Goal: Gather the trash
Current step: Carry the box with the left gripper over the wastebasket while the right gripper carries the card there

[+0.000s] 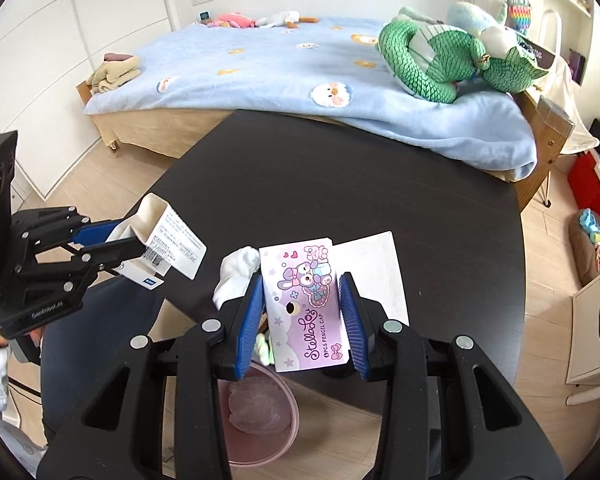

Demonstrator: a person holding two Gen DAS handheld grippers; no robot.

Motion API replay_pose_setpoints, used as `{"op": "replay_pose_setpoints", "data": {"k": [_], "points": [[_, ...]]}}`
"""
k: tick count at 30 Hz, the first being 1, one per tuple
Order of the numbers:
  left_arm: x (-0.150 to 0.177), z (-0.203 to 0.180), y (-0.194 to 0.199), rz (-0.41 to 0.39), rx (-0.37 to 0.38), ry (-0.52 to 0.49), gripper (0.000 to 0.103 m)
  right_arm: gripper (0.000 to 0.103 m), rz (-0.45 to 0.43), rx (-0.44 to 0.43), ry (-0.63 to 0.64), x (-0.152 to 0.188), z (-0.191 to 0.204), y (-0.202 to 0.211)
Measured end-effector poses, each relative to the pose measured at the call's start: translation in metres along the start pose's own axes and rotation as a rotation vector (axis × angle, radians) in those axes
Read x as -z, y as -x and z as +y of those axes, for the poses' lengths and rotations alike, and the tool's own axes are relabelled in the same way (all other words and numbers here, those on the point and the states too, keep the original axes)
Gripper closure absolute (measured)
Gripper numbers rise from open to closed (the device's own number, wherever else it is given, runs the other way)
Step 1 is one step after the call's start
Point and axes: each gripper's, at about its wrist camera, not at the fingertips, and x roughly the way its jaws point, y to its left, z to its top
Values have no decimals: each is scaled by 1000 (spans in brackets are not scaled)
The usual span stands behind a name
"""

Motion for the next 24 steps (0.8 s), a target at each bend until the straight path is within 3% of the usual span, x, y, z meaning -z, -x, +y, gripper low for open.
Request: {"op": "replay_pose_setpoints", "data": {"k": [12,24], "points": [[35,-10,19,-8,23,9,83,64,-69,11,14,63,32,35],[73,-17,30,7,36,19,83,64,-32,-51,10,110,66,29]]}}
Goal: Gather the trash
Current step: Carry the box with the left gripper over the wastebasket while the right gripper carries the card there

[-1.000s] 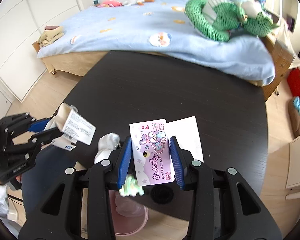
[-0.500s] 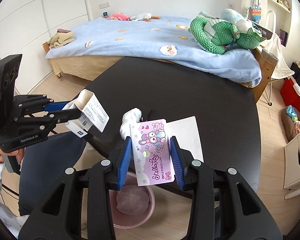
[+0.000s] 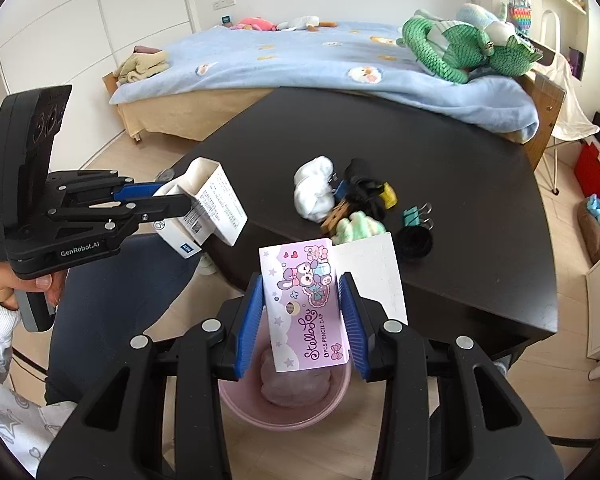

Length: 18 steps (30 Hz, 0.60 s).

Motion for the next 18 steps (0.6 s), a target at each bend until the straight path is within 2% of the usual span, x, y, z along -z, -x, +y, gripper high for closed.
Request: {"op": "replay_pose_setpoints", "data": {"k": [10,12,14,15,16,18], "points": [[13,0,12,2,7,5,83,64,49,-81,14,17,20,-19],[12,0,12,0,7,4,83,61,50,-93,18,17,22,-20],[13,0,13,-2,8,3,83,51,48,-97,18,16,21,-20],[13,-1,14,-4,8,2,83,36,45,-94,18,16,21,-20],[13,-1,14,-5,10,1,82,27,39,-85,16,16,19,-20],[13,-2,14,-3,12,-1,82,19,33,-69,9,16,17,-18]]}}
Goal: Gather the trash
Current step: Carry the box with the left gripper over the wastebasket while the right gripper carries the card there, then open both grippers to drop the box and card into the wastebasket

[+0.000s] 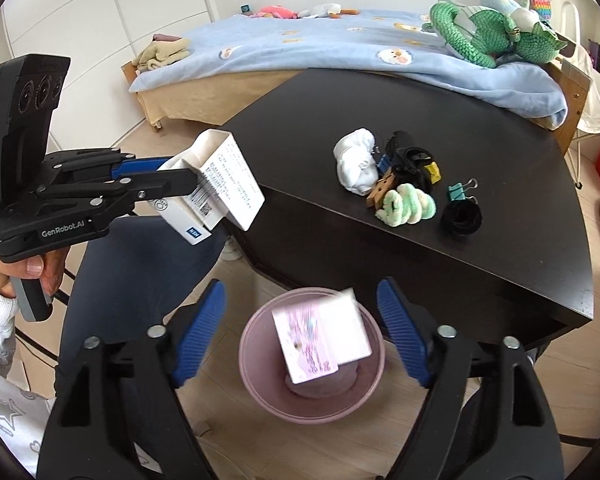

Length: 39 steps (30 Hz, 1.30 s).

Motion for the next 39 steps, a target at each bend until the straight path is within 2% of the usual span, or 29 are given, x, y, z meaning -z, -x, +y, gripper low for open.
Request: {"op": "replay_pose_setpoints", "data": {"k": [1,7,21,29,32,35,37,38,39], "points": [[0,-1,0,2,1,-3,82,14,-2,14,-7,0,-2,1],[1,-7,-2,15,18,-21,82,9,-14,79,-49,0,-15,7],[6,-29,-7,49,76,-75,81,9,-69,172,-121,8,-38,35],[9,-44,-12,72,107,-105,81,8,-81,184,-140,10,-44,42],[11,-46,-12,78,126,-109,75,8,-85,183,-145,10,-45,43],[14,-47,-16,94,138,-116,58,8,-88,180,-150,10,-46,44],[16,-47,-19,100,143,-109,34,8,-89,181,-151,10,-46,44],[17,-46,-20,100,148,-101,27,8,-90,181,-152,10,-46,44],[17,-45,-20,91,151,-88,16,7,-91,181,-152,11,-46,44]]}}
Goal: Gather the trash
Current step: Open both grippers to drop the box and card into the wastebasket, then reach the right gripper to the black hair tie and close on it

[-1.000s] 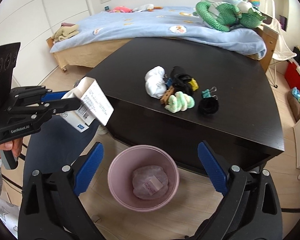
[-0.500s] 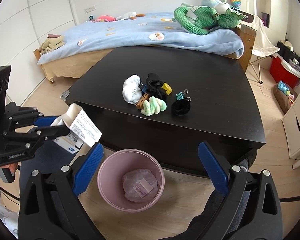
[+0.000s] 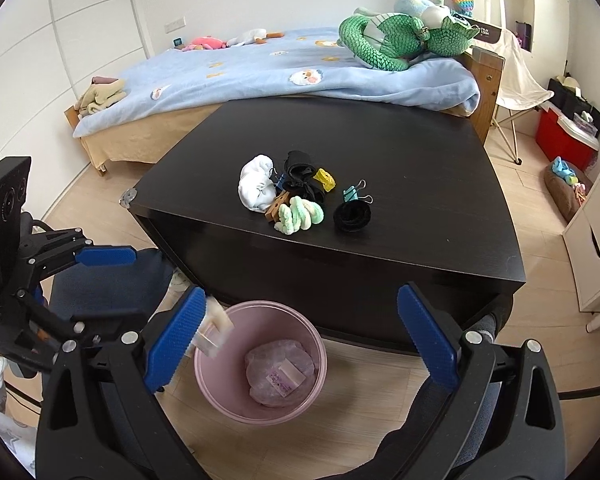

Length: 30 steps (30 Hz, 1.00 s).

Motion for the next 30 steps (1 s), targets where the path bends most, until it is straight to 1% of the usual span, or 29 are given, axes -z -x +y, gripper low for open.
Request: {"op": "replay_pose_setpoints", "data": {"k": [3,7,11,15,20,30], "points": [[0,3,1,-7,-3,19,14,6,-2,0,-2,1,-1,0],[-1,10,3,-29,-40,41,8,5,-1,-2,-2,1,0,0],[-2,16,7,-46,-66,61,8,5,0,-3,-4,3,0,-1],[-4,19,8,-59,-77,70,8,5,1,-2,-9,3,-1,-3],[-6,21,9,-77,-112,48,8,5,2,-3,-14,2,-2,-5],[-11,31,11,-97,-113,71,8,5,3,1,-12,-6,-8,-10]]}}
